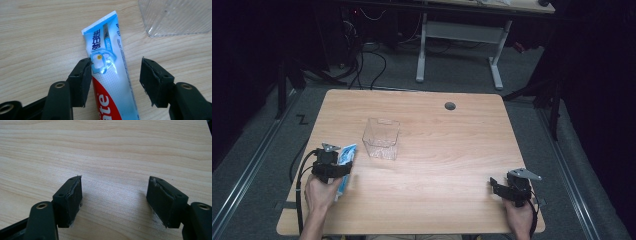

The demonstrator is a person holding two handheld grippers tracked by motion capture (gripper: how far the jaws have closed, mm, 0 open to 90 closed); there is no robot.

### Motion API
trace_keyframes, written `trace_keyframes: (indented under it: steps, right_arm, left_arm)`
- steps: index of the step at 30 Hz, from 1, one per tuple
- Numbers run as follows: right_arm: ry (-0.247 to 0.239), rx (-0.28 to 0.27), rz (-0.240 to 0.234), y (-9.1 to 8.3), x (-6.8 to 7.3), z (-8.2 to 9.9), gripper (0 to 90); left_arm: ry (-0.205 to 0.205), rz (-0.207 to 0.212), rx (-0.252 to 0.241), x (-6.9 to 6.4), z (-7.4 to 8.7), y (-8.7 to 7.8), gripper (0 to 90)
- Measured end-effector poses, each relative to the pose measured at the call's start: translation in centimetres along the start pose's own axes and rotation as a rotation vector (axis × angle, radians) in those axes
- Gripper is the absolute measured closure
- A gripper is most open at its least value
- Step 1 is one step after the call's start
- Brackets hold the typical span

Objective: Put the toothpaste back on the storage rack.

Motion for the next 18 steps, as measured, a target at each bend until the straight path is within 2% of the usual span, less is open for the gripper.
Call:
trace_keyframes:
  steps: [4,8,14,18]
  right_arm:
    - [0.0,0.0,0.0,0.0,0.0,0.0,28.8]
    - [0.0,0.0,0.0,0.0,0.0,0.0,28.8]
    - [0.0,0.0,0.0,0.0,0.0,0.0,28.8]
    - [0.0,0.0,0.0,0.0,0.0,0.0,28.9]
  left_arm:
    - [-0.019,-0.003,0.009,0.1,-0.2,0.5,41.2]
    - [-0.026,-0.025,0.03,0.2,-0.4,1.0,40.6]
    - [-0.017,-0.05,0.051,-0.1,-0.9,1.8,42.6]
    - [-0.039,-0.06,0.066,0.1,-1.0,2.2,43.8]
Point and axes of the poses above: each handheld gripper's, and its own axes: y roughly forward along the jaws, z roughly out of its underside, x roughly to its left, the point moved 2 cm from there along y, roughly forward along the jaws, and after that the axes turned 1 degree about -y, right-handed, at the moved point
